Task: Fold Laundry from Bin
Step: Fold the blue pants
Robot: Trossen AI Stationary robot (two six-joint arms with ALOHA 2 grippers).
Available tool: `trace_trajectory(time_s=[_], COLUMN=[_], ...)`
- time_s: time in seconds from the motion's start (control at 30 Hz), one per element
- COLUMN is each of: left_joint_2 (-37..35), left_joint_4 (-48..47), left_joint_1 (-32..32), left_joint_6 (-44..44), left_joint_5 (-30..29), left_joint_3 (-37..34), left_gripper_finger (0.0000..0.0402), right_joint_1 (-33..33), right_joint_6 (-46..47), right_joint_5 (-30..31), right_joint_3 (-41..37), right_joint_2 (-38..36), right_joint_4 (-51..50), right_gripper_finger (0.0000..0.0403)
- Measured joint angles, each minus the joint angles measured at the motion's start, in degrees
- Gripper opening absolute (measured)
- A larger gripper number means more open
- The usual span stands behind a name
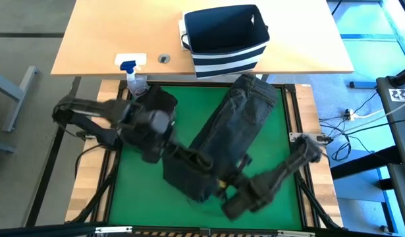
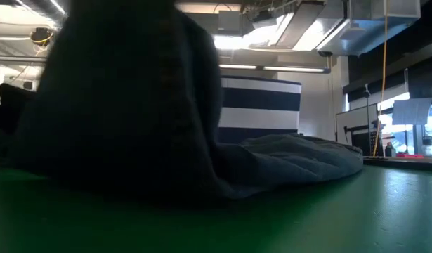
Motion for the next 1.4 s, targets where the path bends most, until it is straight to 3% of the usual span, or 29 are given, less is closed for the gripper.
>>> trace_trajectory(time_s=[0.17,0.33,0.47,0.67,0.8,0.97,1.07,1.17,1.27,1.4], left_joint_2=[3.19,7.06,8.47,8.42,8.27,8.25,8.25,8.25,8.25,8.25], left_joint_4=[3.26,4.45,5.09,8.15,7.88,8.04,8.08,8.14,8.25,8.57], left_joint_1=[9.83,16.28,17.92,17.6,17.5,16.88,16.9,16.9,16.88,16.92], left_joint_6=[2.91,5.43,6.47,7.21,5.69,4.96,4.56,4.46,4.47,4.46], left_joint_5=[8.91,11.22,11.56,11.71,11.78,11.73,11.69,11.69,11.69,11.51], left_joint_3=[0.02,0.02,0.02,0.02,0.02,0.02,0.02,0.02,0.02,0.02], left_gripper_finger=[0.0004,0.0004,0.0004,0.0004,0.0004,0.0008,0.0008,0.0008,0.0008,0.0008], right_joint_1=[-5.16,-8.48,-10.26,-10.68,-11.42,-10.5,-10.64,-10.7,-10.62,-10.73], right_joint_6=[-1.1,-1.35,-2.52,-2.6,-1.43,-6.77,-11.11,-11.62,-14.5,-19.43], right_joint_5=[-6.93,-10.7,-15.1,-23.86,-32.05,-37.11,-33.7,-26.79,-23.83,-23.58], right_joint_3=[-10.75,-23.86,-33.42,-45.24,-52.1,-59.01,-61.52,-62.44,-62.46,-62.44], right_joint_2=[-7.33,-19.6,-30.57,-42.01,-44.69,-44.61,-44.22,-43.59,-43.24,-42.65], right_joint_4=[-1.12,-1.25,0.96,13.71,25.75,44.81,53.3,53.98,55.63,59.43], right_gripper_finger=[0.0,0.0,0.0,0.0012,0.007,0.0193,0.0263,0.0311,0.0335,0.0335])
